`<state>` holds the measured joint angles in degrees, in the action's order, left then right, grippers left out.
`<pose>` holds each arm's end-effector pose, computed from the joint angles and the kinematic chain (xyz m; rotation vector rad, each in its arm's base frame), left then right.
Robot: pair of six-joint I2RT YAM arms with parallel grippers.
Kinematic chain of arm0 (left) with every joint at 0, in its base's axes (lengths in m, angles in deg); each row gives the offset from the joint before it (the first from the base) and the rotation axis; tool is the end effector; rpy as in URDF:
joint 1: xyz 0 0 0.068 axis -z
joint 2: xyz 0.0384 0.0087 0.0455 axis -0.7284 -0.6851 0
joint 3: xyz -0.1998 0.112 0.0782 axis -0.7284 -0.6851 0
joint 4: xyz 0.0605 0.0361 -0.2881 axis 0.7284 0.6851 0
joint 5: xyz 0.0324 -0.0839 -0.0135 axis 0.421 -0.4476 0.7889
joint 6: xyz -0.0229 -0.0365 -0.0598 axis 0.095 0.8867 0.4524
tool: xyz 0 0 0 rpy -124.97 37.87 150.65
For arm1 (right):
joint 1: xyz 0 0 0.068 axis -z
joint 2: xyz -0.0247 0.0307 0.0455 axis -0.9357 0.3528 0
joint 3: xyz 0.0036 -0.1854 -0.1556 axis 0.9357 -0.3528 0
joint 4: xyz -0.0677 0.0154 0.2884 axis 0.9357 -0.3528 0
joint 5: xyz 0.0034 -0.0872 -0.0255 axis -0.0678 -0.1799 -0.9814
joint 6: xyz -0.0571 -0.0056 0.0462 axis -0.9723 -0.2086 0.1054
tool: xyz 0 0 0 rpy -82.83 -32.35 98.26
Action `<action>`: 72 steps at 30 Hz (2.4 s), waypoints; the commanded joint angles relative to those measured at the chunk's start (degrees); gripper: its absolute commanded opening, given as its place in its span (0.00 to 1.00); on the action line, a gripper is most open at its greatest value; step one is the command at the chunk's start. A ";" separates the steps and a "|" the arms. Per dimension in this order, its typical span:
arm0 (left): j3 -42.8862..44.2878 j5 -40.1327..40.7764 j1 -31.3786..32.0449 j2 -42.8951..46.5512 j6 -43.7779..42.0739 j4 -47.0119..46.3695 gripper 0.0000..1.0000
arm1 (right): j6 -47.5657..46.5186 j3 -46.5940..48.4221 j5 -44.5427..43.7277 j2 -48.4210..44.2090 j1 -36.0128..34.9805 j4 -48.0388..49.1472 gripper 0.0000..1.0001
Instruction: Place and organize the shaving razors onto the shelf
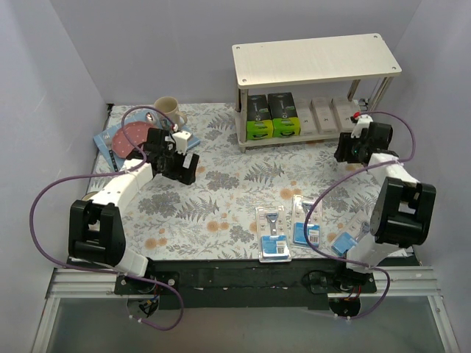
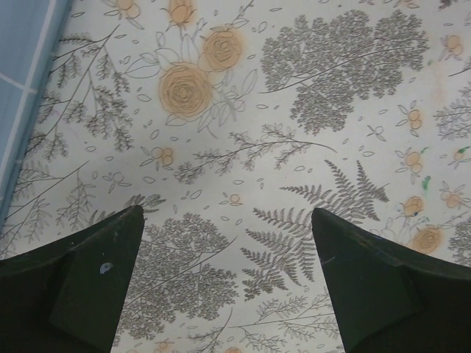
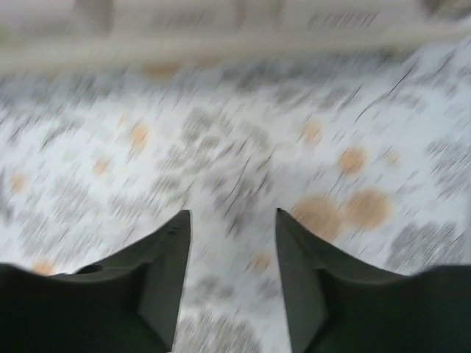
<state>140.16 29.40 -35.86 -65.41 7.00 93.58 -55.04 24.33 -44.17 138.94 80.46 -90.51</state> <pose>0.3466 -0.0810 0.1715 -0.2472 2.6013 -0.5314 0.4167 -0.0683 0.1533 -0.0414 2.1855 0.0640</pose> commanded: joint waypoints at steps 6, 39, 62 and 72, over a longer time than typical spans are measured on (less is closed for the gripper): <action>-1.45 -8.77 4.31 3.53 5.83 -6.05 0.98 | -35.77 -2.36 25.55 -10.53 -10.93 -42.16 0.87; -6.02 -6.41 3.08 11.80 3.55 -5.44 0.98 | -123.35 -10.67 -0.53 -10.97 -32.38 -55.22 0.68; 3.65 -9.75 5.18 3.01 6.63 -7.29 0.98 | -67.85 13.11 9.27 6.26 -22.55 -51.41 0.15; 4.79 -9.31 5.72 1.17 7.16 -7.46 0.98 | -36.23 35.17 25.48 -5.16 -21.14 -48.13 0.01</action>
<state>142.80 20.68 -30.29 -63.70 13.78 86.65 -111.04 50.56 -26.96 140.06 58.71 -144.37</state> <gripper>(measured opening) 0.981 0.260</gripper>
